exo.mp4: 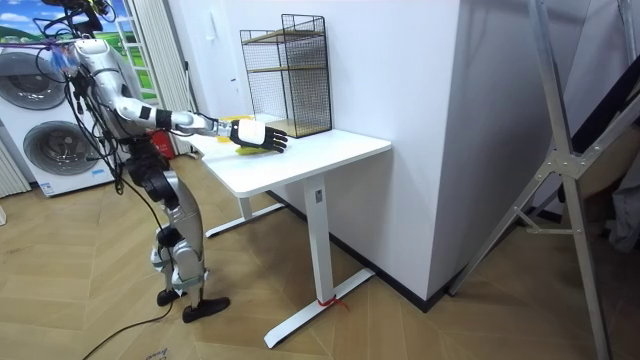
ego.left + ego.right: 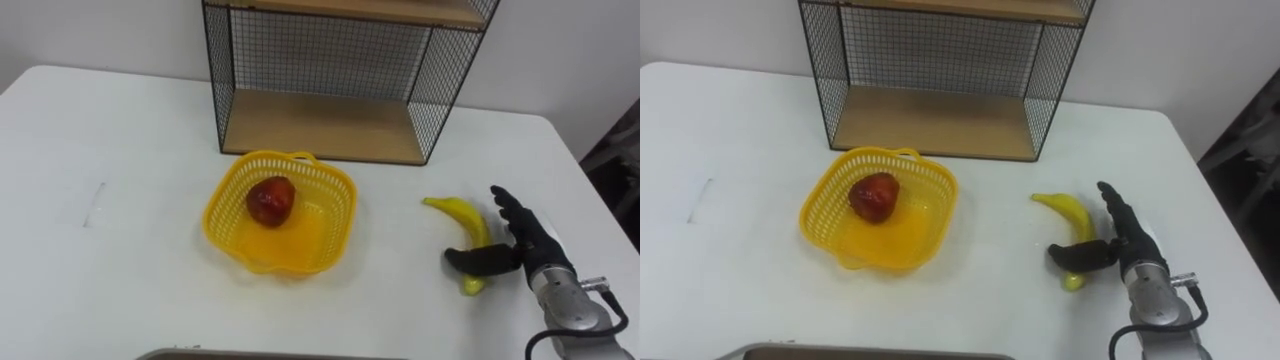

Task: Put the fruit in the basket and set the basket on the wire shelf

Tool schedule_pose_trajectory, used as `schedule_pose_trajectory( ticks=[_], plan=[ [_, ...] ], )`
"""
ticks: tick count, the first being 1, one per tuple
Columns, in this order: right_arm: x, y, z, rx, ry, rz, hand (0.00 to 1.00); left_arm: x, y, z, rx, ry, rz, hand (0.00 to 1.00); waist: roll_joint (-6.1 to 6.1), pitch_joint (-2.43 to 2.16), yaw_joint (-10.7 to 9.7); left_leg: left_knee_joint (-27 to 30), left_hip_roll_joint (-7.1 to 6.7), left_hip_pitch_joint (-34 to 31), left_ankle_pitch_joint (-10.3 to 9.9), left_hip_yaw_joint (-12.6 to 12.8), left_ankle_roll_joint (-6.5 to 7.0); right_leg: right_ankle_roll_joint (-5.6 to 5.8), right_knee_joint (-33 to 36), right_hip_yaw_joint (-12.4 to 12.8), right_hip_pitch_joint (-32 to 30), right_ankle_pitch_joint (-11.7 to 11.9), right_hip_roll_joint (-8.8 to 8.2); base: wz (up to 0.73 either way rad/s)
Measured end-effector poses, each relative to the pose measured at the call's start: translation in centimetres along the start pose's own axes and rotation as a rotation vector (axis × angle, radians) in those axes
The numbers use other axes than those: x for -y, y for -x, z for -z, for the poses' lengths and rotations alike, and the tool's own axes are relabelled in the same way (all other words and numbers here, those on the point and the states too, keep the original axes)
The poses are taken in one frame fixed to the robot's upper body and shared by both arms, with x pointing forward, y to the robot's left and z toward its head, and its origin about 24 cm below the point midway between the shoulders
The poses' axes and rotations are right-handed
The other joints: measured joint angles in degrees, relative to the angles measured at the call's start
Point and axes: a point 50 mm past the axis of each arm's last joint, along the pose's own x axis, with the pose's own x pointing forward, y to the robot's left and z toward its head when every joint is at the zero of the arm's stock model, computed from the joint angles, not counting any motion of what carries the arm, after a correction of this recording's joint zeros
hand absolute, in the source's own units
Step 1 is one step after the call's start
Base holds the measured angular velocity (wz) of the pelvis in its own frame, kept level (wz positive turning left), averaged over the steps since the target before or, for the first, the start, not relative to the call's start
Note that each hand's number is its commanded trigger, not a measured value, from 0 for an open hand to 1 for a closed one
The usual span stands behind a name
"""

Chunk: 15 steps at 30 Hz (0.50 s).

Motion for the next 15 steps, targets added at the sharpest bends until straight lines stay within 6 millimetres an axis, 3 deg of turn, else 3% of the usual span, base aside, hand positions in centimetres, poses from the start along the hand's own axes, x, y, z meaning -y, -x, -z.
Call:
schedule_pose_trajectory(
  ticks=[4, 5, 6, 7, 15],
  plan=[
    [0.0, 0.0, 0.2, -0.003, -0.001, 0.000, 0.00, 0.0, 0.0, -0.1, 0.003, 0.001, 0.001, 0.00, 0.03, 0.01, 0.0, 0.0, 0.04, 0.0, 0.0, -0.1, -0.01, 0.00, -0.1, -0.1, 0.1, 0.0, 0.04, 0.00],
    [0.0, 0.0, 0.3, -0.003, -0.002, -0.001, 0.35, 0.0, 0.0, -0.2, 0.005, 0.000, 0.000, 0.00, 0.04, 0.01, -0.1, 0.0, 0.05, 0.0, 0.0, -0.1, -0.01, 0.00, -0.2, -0.1, 0.2, 0.0, 0.05, 0.00],
    [-0.1, 0.0, 0.4, -0.005, -0.002, -0.002, 0.89, 0.0, 0.0, -0.2, 0.006, 0.000, 0.000, 0.00, 0.05, 0.01, -0.1, 0.0, 0.06, 0.0, 0.0, -0.1, -0.01, -0.01, -0.3, -0.1, 0.3, 0.0, 0.06, 0.00],
    [-0.1, 0.0, 0.5, -0.008, -0.002, -0.003, 1.00, 0.0, 0.0, -0.3, 0.006, 0.000, 0.000, 0.00, 0.09, -0.02, -0.2, 0.0, 0.06, 0.1, 0.0, -0.2, -0.02, 0.01, -0.8, -0.1, 0.4, 0.0, 0.09, 0.00],
    [0.9, -0.7, 0.6, -0.024, 0.010, 0.052, 1.00, 0.0, -0.1, -0.5, 0.006, 0.000, -0.002, 0.00, 0.10, -0.04, -0.3, 0.0, 0.05, 0.1, 0.0, -0.2, 0.00, 0.05, -0.9, -0.2, 0.5, 0.2, 0.07, 0.00]
  ],
)
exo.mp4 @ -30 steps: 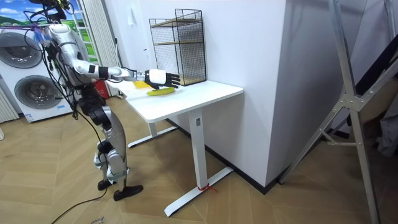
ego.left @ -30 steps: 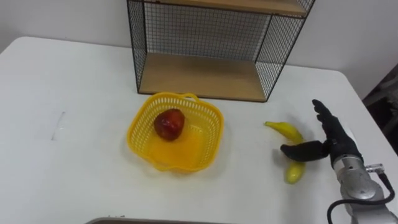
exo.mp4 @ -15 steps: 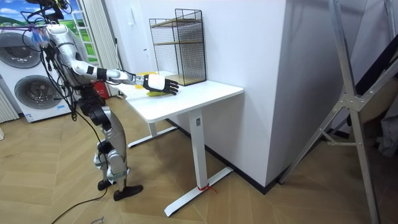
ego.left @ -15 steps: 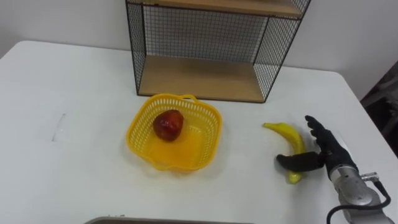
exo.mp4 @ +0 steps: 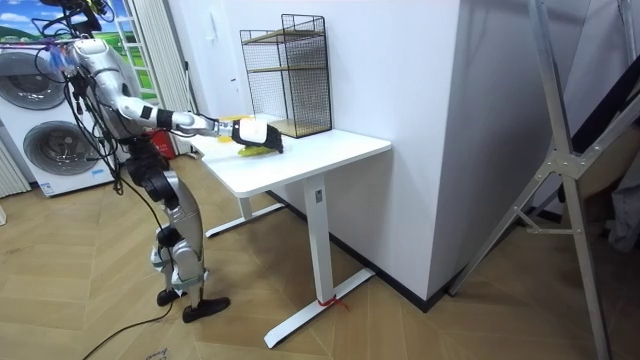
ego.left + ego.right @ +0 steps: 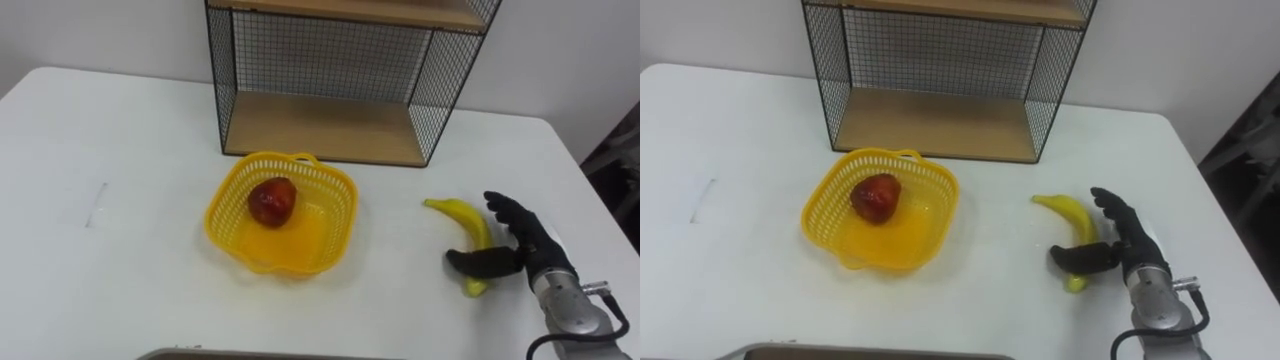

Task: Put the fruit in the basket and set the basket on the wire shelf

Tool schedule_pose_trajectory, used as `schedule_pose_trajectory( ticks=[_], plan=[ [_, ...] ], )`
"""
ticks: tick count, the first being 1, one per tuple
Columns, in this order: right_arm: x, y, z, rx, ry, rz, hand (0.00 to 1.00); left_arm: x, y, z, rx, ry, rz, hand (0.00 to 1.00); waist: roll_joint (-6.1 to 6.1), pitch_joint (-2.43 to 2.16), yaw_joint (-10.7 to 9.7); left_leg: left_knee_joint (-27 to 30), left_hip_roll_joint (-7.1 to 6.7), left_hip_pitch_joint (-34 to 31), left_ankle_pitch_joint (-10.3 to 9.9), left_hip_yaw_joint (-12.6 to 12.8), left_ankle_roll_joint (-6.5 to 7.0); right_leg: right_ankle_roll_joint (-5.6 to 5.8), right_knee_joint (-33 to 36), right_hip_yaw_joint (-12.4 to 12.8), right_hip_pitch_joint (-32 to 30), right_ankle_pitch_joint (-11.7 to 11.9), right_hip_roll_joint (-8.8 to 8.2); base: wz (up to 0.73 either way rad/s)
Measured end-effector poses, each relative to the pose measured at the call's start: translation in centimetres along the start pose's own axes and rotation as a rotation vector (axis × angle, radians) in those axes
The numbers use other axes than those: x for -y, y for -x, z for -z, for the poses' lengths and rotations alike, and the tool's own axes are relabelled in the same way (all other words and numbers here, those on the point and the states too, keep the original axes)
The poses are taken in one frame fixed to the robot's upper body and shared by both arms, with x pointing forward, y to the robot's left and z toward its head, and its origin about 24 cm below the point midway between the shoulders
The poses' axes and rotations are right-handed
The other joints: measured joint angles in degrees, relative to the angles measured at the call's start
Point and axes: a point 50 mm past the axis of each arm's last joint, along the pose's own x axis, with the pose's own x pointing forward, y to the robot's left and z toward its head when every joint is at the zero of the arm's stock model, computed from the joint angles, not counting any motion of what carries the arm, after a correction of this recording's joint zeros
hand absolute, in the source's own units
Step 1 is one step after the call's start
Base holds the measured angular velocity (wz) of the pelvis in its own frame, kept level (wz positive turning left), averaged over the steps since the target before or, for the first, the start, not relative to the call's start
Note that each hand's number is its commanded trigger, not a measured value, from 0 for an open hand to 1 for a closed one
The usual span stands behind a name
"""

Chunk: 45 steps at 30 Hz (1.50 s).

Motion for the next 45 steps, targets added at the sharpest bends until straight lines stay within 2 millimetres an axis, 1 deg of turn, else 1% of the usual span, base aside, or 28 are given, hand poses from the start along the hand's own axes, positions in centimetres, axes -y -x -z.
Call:
schedule_pose_trajectory(
  ticks=[2, 4, 5, 7, 10, 17, 25, 32, 35, 36, 38, 39, 40, 43, 45],
  plan=[
    [0.3, -0.2, 0.0, -0.006, 0.009, 0.009, 1.00, 0.0, 0.0, 0.0, -0.002, -0.001, 0.000, 0.00, -0.07, -0.07, 0.0, 0.0, 0.05, 0.0, 0.0, -0.1, 0.00, -0.01, 0.0, -0.1, 0.1, 0.0, 0.06, 0.00],
    [0.6, -0.3, 0.1, -0.013, 0.016, 0.015, 1.00, 0.1, 0.0, 0.2, -0.008, -0.004, 0.002, 0.00, -0.31, -0.28, 0.0, 0.2, 0.09, 0.0, 0.0, -0.2, -0.01, -0.02, -0.1, -0.3, 0.1, 0.0, 0.07, 0.00],
    [0.6, -0.3, 0.1, -0.018, 0.017, 0.015, 1.00, 0.1, 0.0, 0.2, -0.013, -0.004, 0.002, 0.00, -0.48, -0.40, -0.1, 0.2, 0.10, 0.0, 0.0, -0.2, -0.01, -0.02, -0.1, -0.3, 0.1, 0.0, 0.07, 0.00],
    [0.5, -0.2, 0.4, -0.030, 0.020, 0.012, 1.00, 0.1, 0.0, 0.3, -0.017, -0.006, 0.002, 0.00, -0.68, -0.49, -0.1, 0.2, 0.10, 0.1, 0.0, -0.2, -0.01, -0.01, -0.2, -0.4, 0.3, 0.0, 0.05, 0.00],
    [0.1, -0.2, 0.9, -0.053, 0.025, -0.003, 1.00, 0.1, 0.0, 0.4, -0.020, -0.005, 0.003, 0.00, -0.92, -0.55, 0.0, 0.2, 0.03, 0.8, 0.0, -0.2, -0.01, 0.11, -0.7, -0.5, 1.2, -0.1, -0.01, 0.02],
    [-0.1, -0.2, 1.1, -0.066, 0.025, -0.017, 1.00, -0.1, -0.1, -0.4, -0.002, -0.002, -0.002, 0.00, -1.16, -0.50, 0.0, 0.2, -0.01, 1.0, 0.0, -0.1, -0.01, 0.15, -1.0, -0.2, 1.6, -0.1, 0.05, 0.01],
    [-0.3, -0.2, 1.1, -0.067, 0.033, -0.019, 1.00, -0.1, -0.1, -0.5, 0.000, -0.002, -0.003, 0.00, -1.15, -0.46, 0.1, 0.0, 0.04, 1.0, 0.0, -0.1, 0.00, 0.16, -1.0, -0.1, 1.6, 0.0, 0.19, 0.00],
    [-0.4, -0.1, 0.4, -0.047, 0.008, -0.016, 1.00, -0.1, -0.1, -0.5, 0.001, -0.002, -0.002, 0.00, -0.93, -0.42, 0.2, -0.4, 0.26, 0.8, -0.2, 0.2, 0.03, 0.09, -0.9, 0.2, 1.2, 0.0, 0.42, -0.02],
    [-0.4, 0.1, -0.3, -0.022, -0.077, -0.018, 1.00, 0.1, -0.1, -0.6, 0.007, -0.019, 0.005, 0.00, -0.37, -0.16, 0.0, -0.4, 0.29, 0.2, -0.2, 0.5, 0.03, 0.03, -0.8, 0.4, 0.5, 0.2, 0.49, -0.06],
    [-0.5, 0.2, -0.5, -0.014, -0.095, -0.022, 1.00, 0.2, -0.1, -0.7, 0.009, -0.023, 0.007, 0.00, -0.27, -0.15, -0.1, -0.4, 0.29, 0.0, -0.2, 0.5, 0.03, 0.03, -0.7, 0.4, 0.2, 0.2, 0.47, -0.04],
    [-0.8, 0.2, -1.3, 0.020, -0.176, -0.037, 1.00, 0.5, 0.0, -0.9, 0.018, -0.036, 0.017, 0.00, 0.41, 0.22, -0.1, -0.1, 0.28, -0.2, -0.2, 0.7, 0.03, 0.03, -0.5, 0.4, -0.2, 0.2, 0.41, -0.04],
    [-1.0, 0.2, -1.5, 0.026, -0.192, -0.043, 1.00, 0.6, 0.0, -0.9, 0.017, -0.036, 0.018, 0.00, 0.53, 0.25, -0.1, -0.1, 0.28, -0.2, -0.2, 0.7, 0.03, 0.03, -0.5, 0.4, -0.2, 0.2, 0.40, 0.00],
    [-1.3, 0.3, -1.9, 0.040, -0.233, -0.055, 1.00, 0.5, -0.1, -1.0, 0.020, -0.035, 0.018, 0.00, 0.73, 0.26, 0.1, -0.1, 0.29, -0.2, -0.2, 0.8, 0.03, 0.04, -0.2, 0.4, -0.4, 0.1, 0.37, 0.00],
    [-2.2, 0.5, -3.1, 0.083, -0.334, -0.082, 1.00, 0.5, -0.1, -1.2, 0.025, -0.033, 0.017, 0.00, 1.33, 0.07, 0.2, -0.1, 0.26, -0.6, -0.1, 0.9, 0.04, 0.04, -0.1, 0.4, -1.0, 0.1, 0.29, 0.00],
    [-2.8, 0.6, -3.9, 0.115, -0.381, -0.115, 1.00, 0.6, 0.0, -0.9, 0.018, -0.032, 0.019, 0.00, 1.78, -0.16, 0.2, -0.1, 0.23, -0.5, -0.1, 0.9, 0.04, 0.04, -0.1, 0.2, -1.0, 0.1, 0.21, 0.00]
  ],
)
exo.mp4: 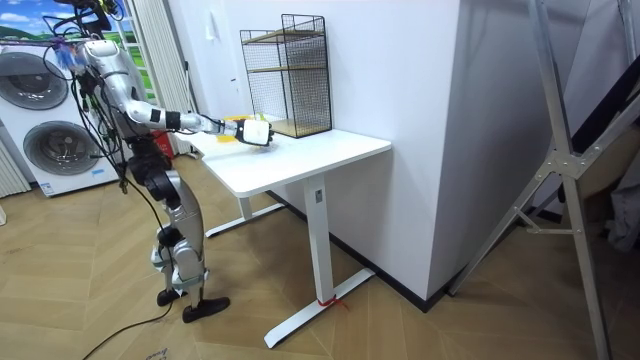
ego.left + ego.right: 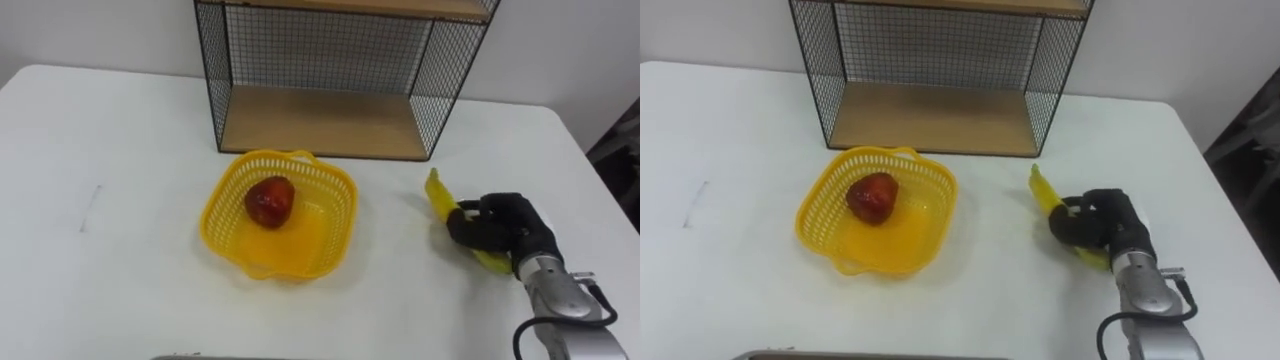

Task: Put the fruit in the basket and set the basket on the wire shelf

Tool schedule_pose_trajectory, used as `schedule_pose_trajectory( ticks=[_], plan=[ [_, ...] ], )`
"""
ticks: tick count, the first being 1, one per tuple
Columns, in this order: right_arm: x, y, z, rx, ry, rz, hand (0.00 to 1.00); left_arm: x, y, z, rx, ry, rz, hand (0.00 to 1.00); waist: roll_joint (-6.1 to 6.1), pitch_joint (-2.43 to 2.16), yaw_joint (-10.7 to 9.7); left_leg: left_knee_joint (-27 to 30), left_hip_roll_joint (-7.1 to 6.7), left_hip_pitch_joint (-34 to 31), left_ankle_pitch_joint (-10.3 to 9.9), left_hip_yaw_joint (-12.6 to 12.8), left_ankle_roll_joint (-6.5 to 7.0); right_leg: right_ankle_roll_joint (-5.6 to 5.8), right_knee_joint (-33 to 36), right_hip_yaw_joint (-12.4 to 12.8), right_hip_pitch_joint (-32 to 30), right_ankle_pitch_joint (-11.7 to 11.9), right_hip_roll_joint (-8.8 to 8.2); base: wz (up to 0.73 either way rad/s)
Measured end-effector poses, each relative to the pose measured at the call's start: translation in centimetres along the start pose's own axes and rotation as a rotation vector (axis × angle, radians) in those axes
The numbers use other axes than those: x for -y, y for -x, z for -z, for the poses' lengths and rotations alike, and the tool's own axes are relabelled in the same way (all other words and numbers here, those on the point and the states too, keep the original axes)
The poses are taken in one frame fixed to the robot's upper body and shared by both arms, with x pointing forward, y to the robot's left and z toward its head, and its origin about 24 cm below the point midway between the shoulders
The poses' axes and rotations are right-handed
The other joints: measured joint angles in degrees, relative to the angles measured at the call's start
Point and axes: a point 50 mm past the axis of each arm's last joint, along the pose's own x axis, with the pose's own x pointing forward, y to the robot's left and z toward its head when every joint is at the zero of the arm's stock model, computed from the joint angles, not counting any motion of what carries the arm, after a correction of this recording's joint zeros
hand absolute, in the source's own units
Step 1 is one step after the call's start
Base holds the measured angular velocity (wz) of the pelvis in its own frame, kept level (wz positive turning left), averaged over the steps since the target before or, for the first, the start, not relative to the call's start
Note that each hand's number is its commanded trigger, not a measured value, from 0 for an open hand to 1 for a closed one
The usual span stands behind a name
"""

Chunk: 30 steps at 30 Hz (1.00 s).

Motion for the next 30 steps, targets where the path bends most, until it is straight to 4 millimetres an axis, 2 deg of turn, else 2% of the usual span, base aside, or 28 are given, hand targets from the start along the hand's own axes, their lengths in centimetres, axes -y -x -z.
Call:
schedule_pose_trajectory(
  ticks=[3, 11, 18, 21, 30],
  plan=[
    [-0.6, 0.0, -0.4, 0.018, -0.072, -0.030, 1.00, 0.1, 0.0, 0.1, -0.003, -0.001, 0.002, 0.00, 0.09, -0.17, 0.1, 0.1, -0.04, 0.2, 0.0, 0.0, 0.00, 0.01, 0.0, -0.2, 0.3, 0.0, -0.11, 0.00],
    [-1.6, 0.0, -0.3, 0.007, -0.289, -0.087, 1.00, 0.2, 0.0, 0.0, 0.000, 0.003, 0.006, 0.00, -0.27, -0.15, -0.2, 0.3, -0.21, 0.6, 0.0, -0.1, 0.02, 0.12, 0.0, -0.1, 0.9, -0.1, -0.28, 0.01],
    [-1.9, 0.0, -0.6, 0.020, -0.286, -0.110, 1.00, 0.3, 0.0, -0.1, 0.005, 0.003, 0.009, 0.00, 0.01, -0.02, 0.0, 0.0, -0.21, 0.4, 0.0, -0.6, 0.02, 0.11, 0.2, 0.0, 0.8, -0.1, -0.16, 0.01],
    [-2.4, 0.1, -1.8, 0.071, -0.276, -0.141, 1.00, 0.5, 0.1, -0.2, 0.008, 0.001, 0.012, 0.00, 0.29, 0.15, 0.0, 0.0, -0.19, 0.3, 0.0, -0.5, 0.02, 0.11, 0.1, 0.0, 0.8, -0.1, -0.11, 0.00],
    [-3.5, 0.6, -5.6, 0.229, -0.256, -0.213, 1.00, 0.6, 0.1, -0.3, 0.026, -0.001, 0.008, 0.00, 0.45, 0.08, 1.2, 0.3, -0.18, -0.4, 0.0, -0.2, 0.04, 0.12, 0.4, -0.2, -0.1, 0.0, -0.24, 0.00]
  ],
)
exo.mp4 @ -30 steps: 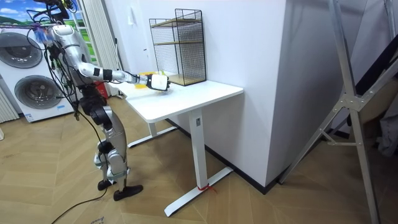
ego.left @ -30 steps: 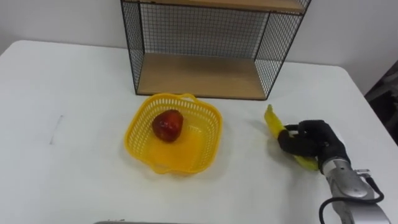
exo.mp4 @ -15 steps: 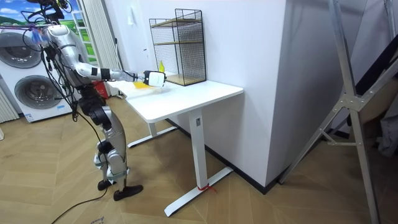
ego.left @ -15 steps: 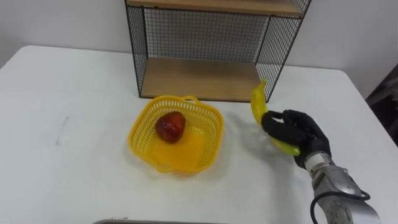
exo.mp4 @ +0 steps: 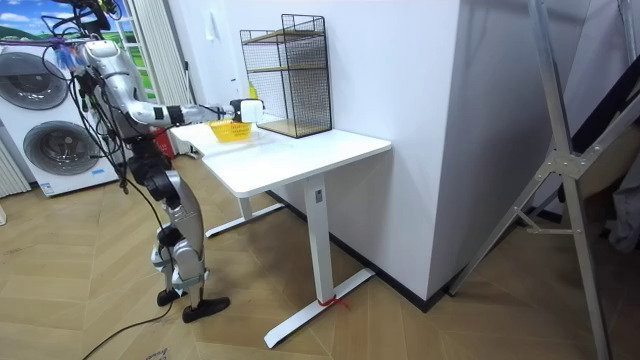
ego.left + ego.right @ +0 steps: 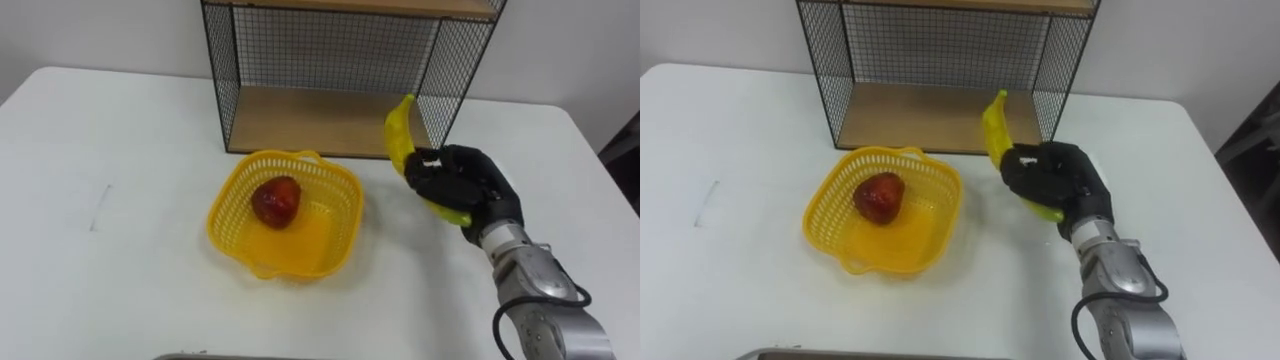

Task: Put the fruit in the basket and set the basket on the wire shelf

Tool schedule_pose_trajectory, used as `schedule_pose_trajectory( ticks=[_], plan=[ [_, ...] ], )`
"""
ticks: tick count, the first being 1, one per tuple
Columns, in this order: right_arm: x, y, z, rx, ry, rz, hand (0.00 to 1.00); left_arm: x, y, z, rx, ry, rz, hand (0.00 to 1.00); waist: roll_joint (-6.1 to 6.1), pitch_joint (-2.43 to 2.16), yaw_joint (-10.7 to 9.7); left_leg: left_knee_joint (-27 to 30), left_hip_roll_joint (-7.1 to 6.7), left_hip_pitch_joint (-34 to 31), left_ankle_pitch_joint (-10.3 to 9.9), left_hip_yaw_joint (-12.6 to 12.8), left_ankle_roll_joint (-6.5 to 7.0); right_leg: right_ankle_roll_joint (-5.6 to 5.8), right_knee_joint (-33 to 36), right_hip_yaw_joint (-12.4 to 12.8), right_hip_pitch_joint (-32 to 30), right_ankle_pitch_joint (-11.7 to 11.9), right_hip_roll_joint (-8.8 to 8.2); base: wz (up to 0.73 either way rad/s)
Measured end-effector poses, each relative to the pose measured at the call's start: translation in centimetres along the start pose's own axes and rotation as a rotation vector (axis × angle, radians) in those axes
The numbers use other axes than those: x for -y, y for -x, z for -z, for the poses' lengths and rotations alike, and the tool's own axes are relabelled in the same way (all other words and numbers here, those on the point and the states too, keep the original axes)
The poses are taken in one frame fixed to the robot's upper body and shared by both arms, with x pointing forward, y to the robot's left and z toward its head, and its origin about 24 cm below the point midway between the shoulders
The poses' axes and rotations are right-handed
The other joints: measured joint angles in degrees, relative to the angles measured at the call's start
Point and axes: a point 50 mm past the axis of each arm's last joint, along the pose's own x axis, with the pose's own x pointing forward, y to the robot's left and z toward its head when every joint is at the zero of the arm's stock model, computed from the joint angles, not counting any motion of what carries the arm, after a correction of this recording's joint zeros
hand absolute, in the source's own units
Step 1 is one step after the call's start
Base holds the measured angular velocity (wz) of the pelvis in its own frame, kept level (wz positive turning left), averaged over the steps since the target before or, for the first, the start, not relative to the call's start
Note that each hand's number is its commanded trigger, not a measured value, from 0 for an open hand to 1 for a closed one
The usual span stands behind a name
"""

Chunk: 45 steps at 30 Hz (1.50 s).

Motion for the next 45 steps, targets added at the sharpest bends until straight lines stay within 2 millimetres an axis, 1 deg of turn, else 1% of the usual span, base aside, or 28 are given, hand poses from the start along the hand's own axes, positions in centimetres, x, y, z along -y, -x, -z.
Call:
schedule_pose_trajectory(
  ticks=[4, 6, 7, 8, 11, 14, 16, 18, 20, 22, 23, 26, 27, 28, 29, 31, 35, 45],
  plan=[
    [-0.9, 0.0, -1.0, 0.043, 0.033, -0.040, 1.00, 0.2, 0.0, -0.1, 0.004, -0.012, 0.008, 0.00, 0.02, 0.15, 0.6, 0.0, -0.01, 0.1, 0.0, -0.1, 0.00, 0.01, 0.3, -0.1, 0.0, 0.0, -0.07, 0.00],
    [-1.2, 0.0, -1.4, 0.058, 0.065, -0.052, 1.00, 0.3, 0.0, -0.1, 0.003, -0.015, 0.015, 0.00, -0.18, 0.14, 0.8, 0.0, -0.07, 0.1, 0.0, -0.1, 0.00, 0.00, 0.4, 0.0, -0.1, -0.1, -0.11, -0.02],
    [-1.5, 0.0, -1.6, 0.068, 0.103, -0.060, 1.00, 0.3, 0.0, -0.1, 0.003, -0.015, 0.015, 0.00, -0.08, 0.30, 1.2, 0.0, -0.10, 0.1, 0.0, 0.0, 0.00, -0.02, 0.5, 0.2, -0.2, -0.1, -0.09, -0.05],
    [-1.7, 0.0, -1.7, 0.074, 0.133, -0.069, 1.00, 0.3, 0.0, -0.1, 0.002, -0.016, 0.016, 0.00, -0.35, 0.17, 1.6, 0.0, -0.11, -0.2, 0.0, 0.0, 0.01, -0.03, 0.5, 0.3, -0.5, -0.2, -0.05, -0.05],
    [-2.6, -0.4, -2.1, 0.089, 0.211, -0.105, 1.00, 0.6, 0.0, -0.2, 0.007, -0.039, 0.028, 0.00, -0.72, 0.13, 1.9, -0.1, -0.11, -0.6, 0.0, -0.2, 0.01, -0.14, 0.6, 0.2, -0.8, -0.1, -0.04, 0.00],
    [-3.9, -1.0, -2.6, 0.113, 0.282, -0.151, 1.00, 0.9, -0.1, -0.2, -0.003, -0.063, 0.041, 0.00, -0.71, 0.13, 2.0, -0.1, -0.09, -0.6, 0.0, -0.6, 0.00, -0.16, 0.6, 0.0, -0.7, -0.1, -0.03, 0.04],
    [-4.4, -1.2, -2.8, 0.121, 0.300, -0.169, 1.00, 1.0, -0.1, -0.3, -0.005, -0.070, 0.045, 0.00, -0.71, 0.13, 2.1, 0.1, -0.08, -0.6, 0.0, -0.8, 0.00, -0.16, 0.6, -0.1, -0.7, -0.1, -0.03, 0.05],
    [-4.8, -1.3, -2.9, 0.125, 0.324, -0.187, 1.00, 1.1, -0.1, -0.2, -0.009, -0.077, 0.048, 0.00, -0.75, 0.15, 2.1, 0.2, -0.08, -0.6, 0.0, -0.8, 0.01, -0.15, 0.6, -0.1, -0.6, -0.1, -0.05, 0.02],
    [-4.9, -1.3, -2.8, 0.122, 0.348, -0.194, 1.00, 1.0, -0.1, -0.3, -0.007, -0.078, 0.048, 0.00, -0.84, 0.27, 2.6, 0.3, -0.09, -0.6, 0.0, -0.8, 0.01, -0.13, 0.6, -0.1, -0.6, -0.1, -0.07, -0.02],
    [-4.9, -1.3, -2.7, 0.120, 0.366, -0.195, 1.00, 0.9, -0.2, -0.7, -0.002, -0.077, 0.044, 0.00, -1.18, 0.66, 3.6, 0.3, -0.10, -0.7, 0.0, -0.7, 0.01, -0.12, 0.5, -0.1, -0.8, -0.1, -0.09, -0.02],
    [-4.9, -1.3, -2.6, 0.115, 0.382, -0.200, 1.00, 0.8, -0.2, -0.8, -0.002, -0.078, 0.042, 0.00, -1.41, 0.70, 3.7, 0.3, -0.10, -1.0, 0.0, -0.7, 0.01, -0.12, 0.4, -0.1, -1.0, -0.1, -0.09, 0.04],
    [-5.4, -1.3, -2.0, 0.088, 0.424, -0.240, 1.00, 0.8, -0.3, -0.9, -0.008, -0.080, 0.040, 0.00, -1.85, 0.57, 4.3, 0.5, -0.10, -1.2, 0.0, -0.6, 0.01, -0.12, 0.2, -0.2, -1.0, -0.1, -0.09, 0.02],
    [-5.6, -1.2, -1.9, 0.085, 0.434, -0.250, 0.78, 0.8, -0.3, -0.9, -0.009, -0.080, 0.040, 0.00, -1.89, 0.56, 4.4, 0.5, -0.09, -1.2, 0.0, -0.6, 0.01, -0.12, 0.2, -0.2, -1.0, -0.1, -0.09, 0.00],
    [-5.7, -1.2, -1.6, 0.075, 0.447, -0.265, 0.43, 0.7, -0.3, -0.9, -0.008, -0.080, 0.040, 0.00, -1.99, 0.54, 4.6, 0.5, -0.09, -1.2, 0.0, -0.6, 0.01, -0.12, 0.2, -0.2, -0.9, -0.1, -0.09, 0.00],
    [-5.8, -1.2, -1.3, 0.063, 0.460, -0.272, 0.00, 0.7, -0.3, -1.0, -0.001, -0.079, 0.038, 0.00, -2.06, 0.49, 4.6, 0.5, -0.09, -1.3, 0.0, -0.6, 0.01, -0.11, -0.1, -0.2, -0.8, -0.1, -0.09, 0.00],
    [-6.0, -1.2, -1.1, 0.055, 0.484, -0.285, 0.00, 0.6, -0.2, -1.3, 0.011, -0.077, 0.034, 0.00, -2.16, 0.42, 4.7, 0.6, -0.09, -1.4, 0.0, -0.7, 0.01, -0.08, -0.4, -0.4, -0.8, -0.1, -0.11, 0.05],
    [-6.3, -1.1, -0.9, 0.052, 0.537, -0.295, 0.00, 0.6, -0.2, -1.4, 0.017, -0.076, 0.031, 0.00, -2.11, 0.45, 4.7, 0.5, -0.06, -1.4, 0.0, -0.9, 0.01, -0.07, -0.5, -0.8, -0.4, 0.0, -0.12, 0.06],
    [-6.2, -1.1, -0.7, 0.035, 0.572, -0.288, 0.00, 0.4, -0.2, -2.0, 0.043, -0.072, 0.022, 0.00, -1.93, 0.49, 4.6, 0.5, -0.03, -1.2, 0.0, -1.2, 0.01, -0.07, -0.5, -1.3, 0.0, 0.0, -0.14, 0.02]
  ],
)
